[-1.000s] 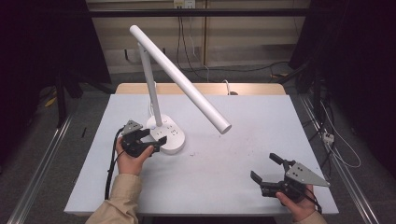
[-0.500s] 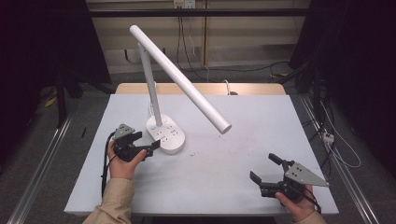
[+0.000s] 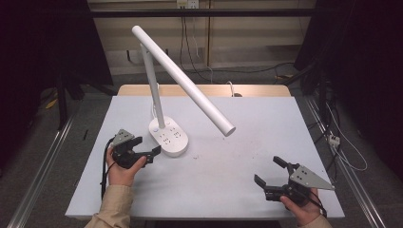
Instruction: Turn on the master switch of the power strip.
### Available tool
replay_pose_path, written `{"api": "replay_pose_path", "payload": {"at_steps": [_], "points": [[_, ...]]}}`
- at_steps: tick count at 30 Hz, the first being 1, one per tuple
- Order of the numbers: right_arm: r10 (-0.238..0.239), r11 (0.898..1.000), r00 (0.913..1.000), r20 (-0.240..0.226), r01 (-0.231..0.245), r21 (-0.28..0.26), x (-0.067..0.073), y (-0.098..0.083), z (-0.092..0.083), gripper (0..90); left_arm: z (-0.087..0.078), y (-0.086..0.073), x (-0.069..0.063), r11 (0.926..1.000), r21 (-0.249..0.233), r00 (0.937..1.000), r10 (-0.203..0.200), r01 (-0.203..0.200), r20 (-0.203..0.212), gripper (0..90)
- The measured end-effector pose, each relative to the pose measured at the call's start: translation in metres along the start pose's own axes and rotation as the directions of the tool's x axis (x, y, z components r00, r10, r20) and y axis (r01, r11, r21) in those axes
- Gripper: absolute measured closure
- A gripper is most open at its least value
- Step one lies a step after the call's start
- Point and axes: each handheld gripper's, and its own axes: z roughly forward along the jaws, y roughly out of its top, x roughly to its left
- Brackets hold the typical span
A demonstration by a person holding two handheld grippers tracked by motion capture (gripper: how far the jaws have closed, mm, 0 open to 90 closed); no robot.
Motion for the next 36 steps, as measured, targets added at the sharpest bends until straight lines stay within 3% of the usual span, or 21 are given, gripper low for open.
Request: {"api": "replay_pose_path", "payload": {"at_steps": [36], "points": [[0.020,1.000,0.9997,-0.014,-0.020,0.001,0.001,0.000,0.000,5.6,-0.020,-0.019,0.002,1.0000,0.003,0.9999,0.005,-0.005,-0.009,9.6]]}}
